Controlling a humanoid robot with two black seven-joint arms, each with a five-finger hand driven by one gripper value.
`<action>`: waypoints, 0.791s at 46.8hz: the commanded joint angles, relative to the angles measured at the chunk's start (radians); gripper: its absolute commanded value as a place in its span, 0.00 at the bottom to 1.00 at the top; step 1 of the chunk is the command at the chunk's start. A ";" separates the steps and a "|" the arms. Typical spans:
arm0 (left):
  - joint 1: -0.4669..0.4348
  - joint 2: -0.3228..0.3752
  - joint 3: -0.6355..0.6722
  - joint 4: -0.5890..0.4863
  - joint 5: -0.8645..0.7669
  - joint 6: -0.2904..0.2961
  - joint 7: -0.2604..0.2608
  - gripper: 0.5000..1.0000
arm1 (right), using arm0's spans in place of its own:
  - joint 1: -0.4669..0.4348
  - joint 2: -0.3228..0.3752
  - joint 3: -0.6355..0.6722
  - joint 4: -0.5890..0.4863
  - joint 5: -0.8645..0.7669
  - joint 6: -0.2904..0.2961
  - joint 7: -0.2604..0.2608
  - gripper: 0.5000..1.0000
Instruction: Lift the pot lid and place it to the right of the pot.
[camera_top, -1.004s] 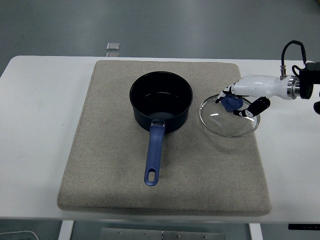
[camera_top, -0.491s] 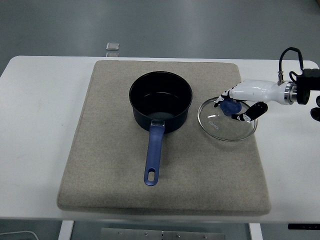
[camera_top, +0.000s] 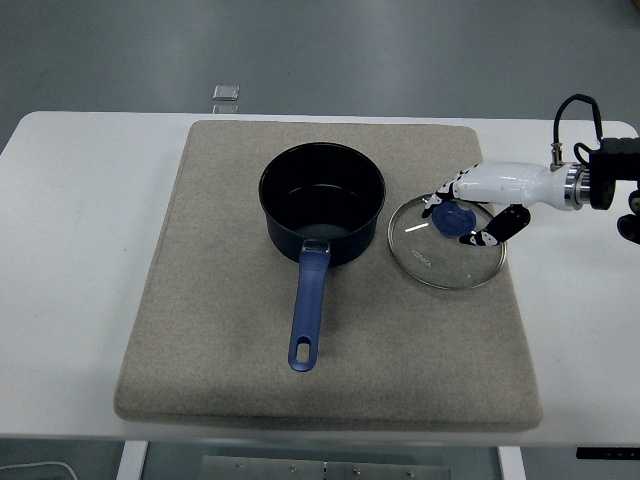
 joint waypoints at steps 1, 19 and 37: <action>0.000 0.000 0.000 0.000 0.000 0.001 0.001 1.00 | 0.002 0.000 0.005 0.000 0.000 0.000 -0.001 0.86; 0.000 0.000 0.000 0.000 0.000 0.001 0.001 1.00 | 0.002 -0.005 0.256 -0.015 0.100 0.121 -0.014 0.86; 0.000 0.000 0.000 0.000 0.000 0.001 -0.001 1.00 | -0.028 0.006 0.495 -0.202 0.232 0.138 -0.077 0.86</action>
